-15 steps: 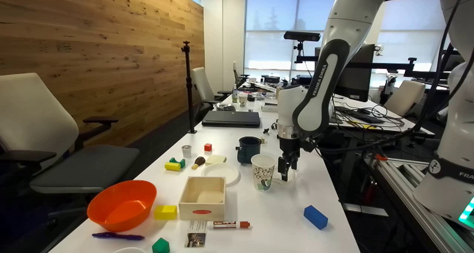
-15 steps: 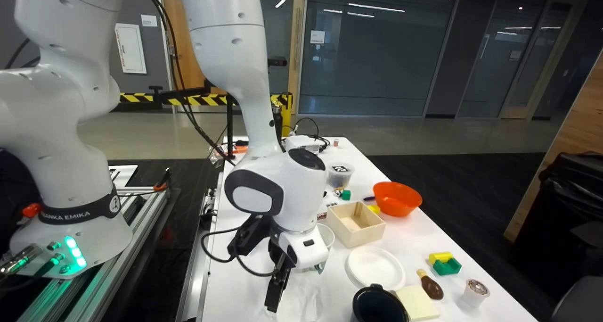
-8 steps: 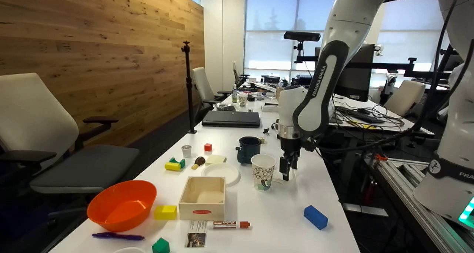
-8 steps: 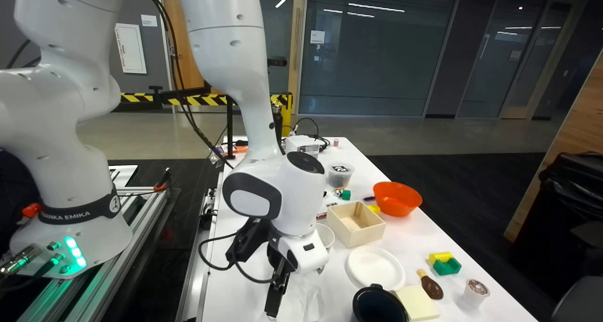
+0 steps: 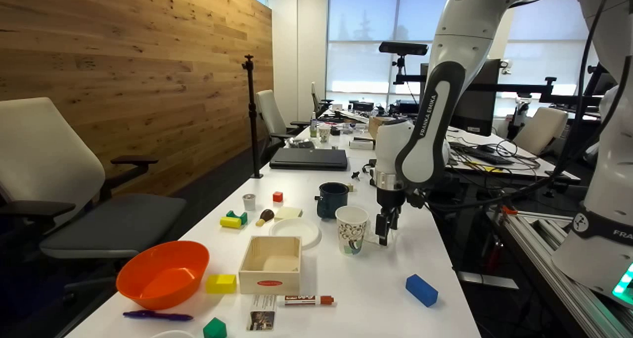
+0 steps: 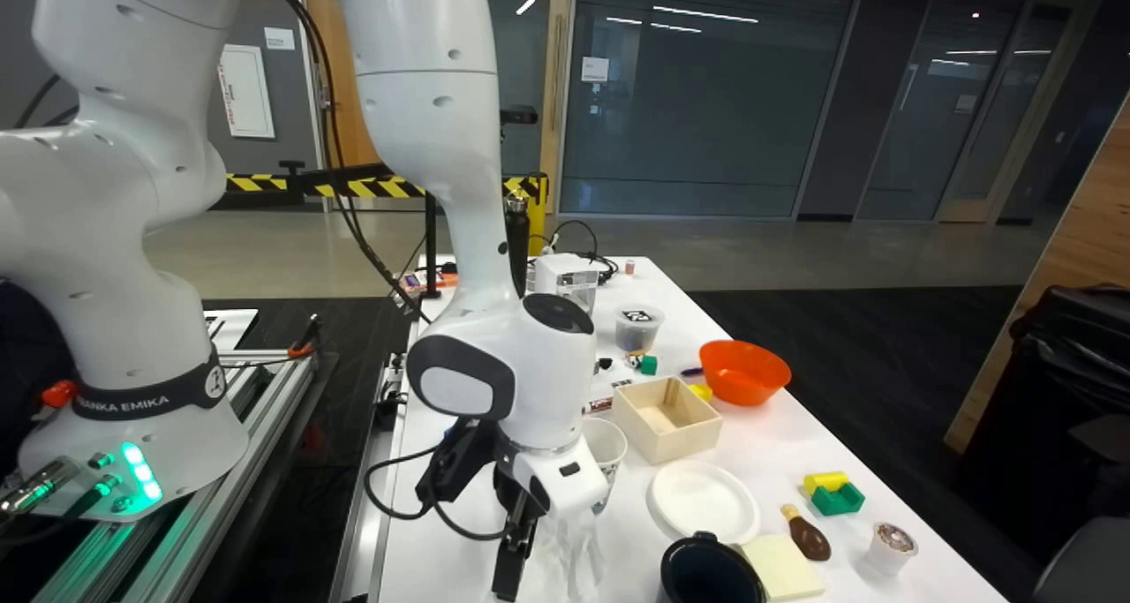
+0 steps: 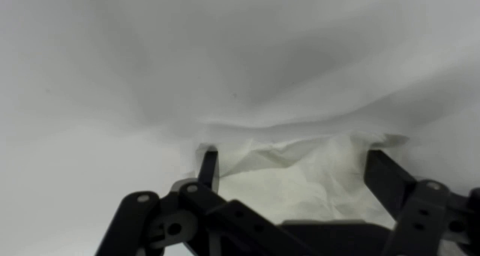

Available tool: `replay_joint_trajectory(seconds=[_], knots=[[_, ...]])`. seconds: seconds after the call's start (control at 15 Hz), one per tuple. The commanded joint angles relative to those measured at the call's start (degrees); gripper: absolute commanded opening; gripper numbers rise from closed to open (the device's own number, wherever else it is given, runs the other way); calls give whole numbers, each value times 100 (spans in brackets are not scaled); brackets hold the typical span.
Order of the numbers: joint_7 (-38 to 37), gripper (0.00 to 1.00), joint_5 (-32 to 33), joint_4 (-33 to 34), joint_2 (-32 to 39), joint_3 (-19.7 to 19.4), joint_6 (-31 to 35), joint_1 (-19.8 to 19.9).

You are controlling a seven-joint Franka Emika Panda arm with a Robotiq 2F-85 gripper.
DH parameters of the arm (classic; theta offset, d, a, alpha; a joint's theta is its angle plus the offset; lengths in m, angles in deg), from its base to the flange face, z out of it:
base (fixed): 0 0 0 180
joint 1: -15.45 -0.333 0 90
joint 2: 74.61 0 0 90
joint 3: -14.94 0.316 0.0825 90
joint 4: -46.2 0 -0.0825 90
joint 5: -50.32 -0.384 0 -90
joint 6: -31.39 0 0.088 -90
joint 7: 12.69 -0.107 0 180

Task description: Move the napkin backwards.

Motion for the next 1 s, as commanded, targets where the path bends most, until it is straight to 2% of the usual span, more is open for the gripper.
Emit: replay_joint_trajectory(seconds=[0.0,0.07,0.53,0.73,0.93], knots=[[238,89,-95,-128,37,119,309,136],[254,74,-107,-124,46,153,320,172],[366,23,-110,-154,-18,332,368,375],[65,2,70,-214,-130,-227,206,-181],[-228,1,300,-350,-272,-1049,150,-994]])
